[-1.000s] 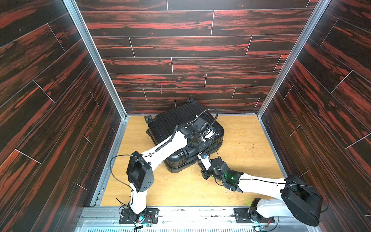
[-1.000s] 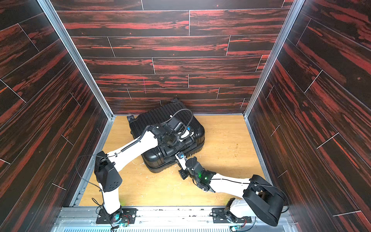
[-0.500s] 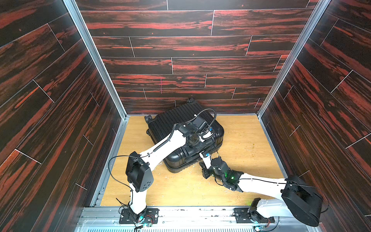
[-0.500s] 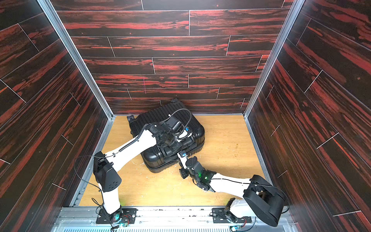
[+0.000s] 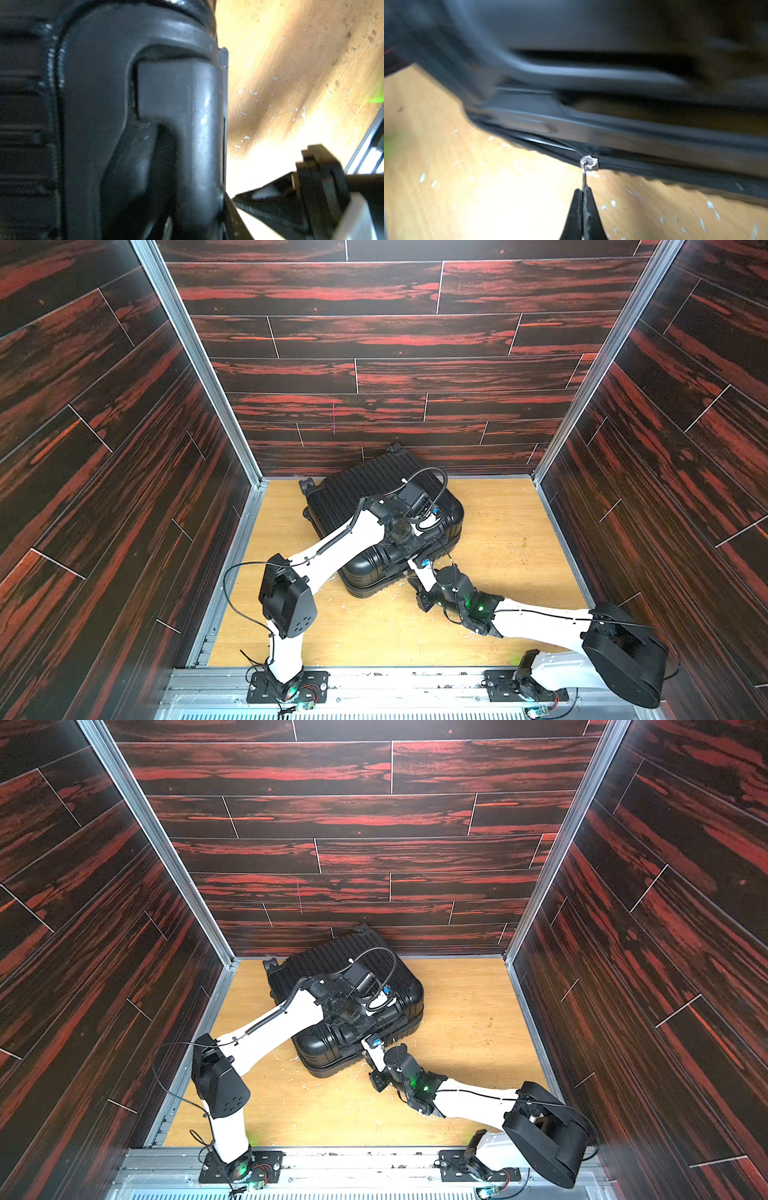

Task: Close the suitcase zippers
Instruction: Zip the zipper on the suitcase.

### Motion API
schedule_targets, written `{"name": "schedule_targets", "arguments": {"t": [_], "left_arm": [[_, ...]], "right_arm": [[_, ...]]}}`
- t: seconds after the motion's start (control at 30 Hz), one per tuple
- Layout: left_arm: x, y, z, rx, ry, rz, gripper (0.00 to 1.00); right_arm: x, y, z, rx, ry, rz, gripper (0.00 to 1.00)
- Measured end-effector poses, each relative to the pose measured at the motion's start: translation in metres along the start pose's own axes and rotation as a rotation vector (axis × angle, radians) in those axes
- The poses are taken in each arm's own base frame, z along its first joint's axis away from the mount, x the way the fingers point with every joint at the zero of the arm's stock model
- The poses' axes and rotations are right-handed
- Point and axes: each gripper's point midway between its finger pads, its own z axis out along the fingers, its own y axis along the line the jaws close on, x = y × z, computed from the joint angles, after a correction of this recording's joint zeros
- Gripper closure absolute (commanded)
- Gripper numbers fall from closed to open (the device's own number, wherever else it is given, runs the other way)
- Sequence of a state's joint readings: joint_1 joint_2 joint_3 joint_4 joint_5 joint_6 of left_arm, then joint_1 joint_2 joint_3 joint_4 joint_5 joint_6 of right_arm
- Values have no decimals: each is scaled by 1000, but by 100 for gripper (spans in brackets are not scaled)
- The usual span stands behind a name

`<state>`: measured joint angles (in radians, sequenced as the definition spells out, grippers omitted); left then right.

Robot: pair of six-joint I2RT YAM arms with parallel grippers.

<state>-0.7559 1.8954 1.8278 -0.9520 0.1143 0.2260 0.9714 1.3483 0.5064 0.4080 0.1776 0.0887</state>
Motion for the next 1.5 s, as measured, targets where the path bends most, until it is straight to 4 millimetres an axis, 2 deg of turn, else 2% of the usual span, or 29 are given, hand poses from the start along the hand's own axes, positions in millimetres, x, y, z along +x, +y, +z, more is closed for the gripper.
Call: {"name": "schedule_targets", "arguments": {"t": [0.17,0.4,0.53,0.6,0.73,0.83,0.93,1.07,1.23,1.33,1.5], "left_arm": [[-1,1,1,-6,2,-1,74],[-4,3,1,-3,32,-17,75],[-14,4,3,-4,13,-40,60],[-31,8,5,-13,-53,-57,53],[-45,7,2,-8,-110,-64,45],[-52,5,-6,-16,-145,-72,35],[-65,13,-27,-72,-214,-77,30],[-82,45,-78,-195,-367,-125,26],[-67,103,-145,-331,-507,-291,26],[-38,161,-173,-443,-546,-441,27],[37,253,-184,-625,-498,-694,35]], "right_arm": [[-6,26,12,-66,2,-77,100],[-11,38,19,-107,2,-110,100],[-13,44,20,-114,2,-120,100],[-13,47,19,-111,-1,-122,100],[-12,51,19,-103,-1,-112,100],[-11,48,19,-87,-3,-90,100],[-6,45,18,-74,0,-69,100],[-3,43,17,-73,-9,-44,100],[-3,40,15,-75,-18,-22,100],[-4,37,13,-71,-24,-15,100],[-4,33,9,-66,-27,-9,100]]}}
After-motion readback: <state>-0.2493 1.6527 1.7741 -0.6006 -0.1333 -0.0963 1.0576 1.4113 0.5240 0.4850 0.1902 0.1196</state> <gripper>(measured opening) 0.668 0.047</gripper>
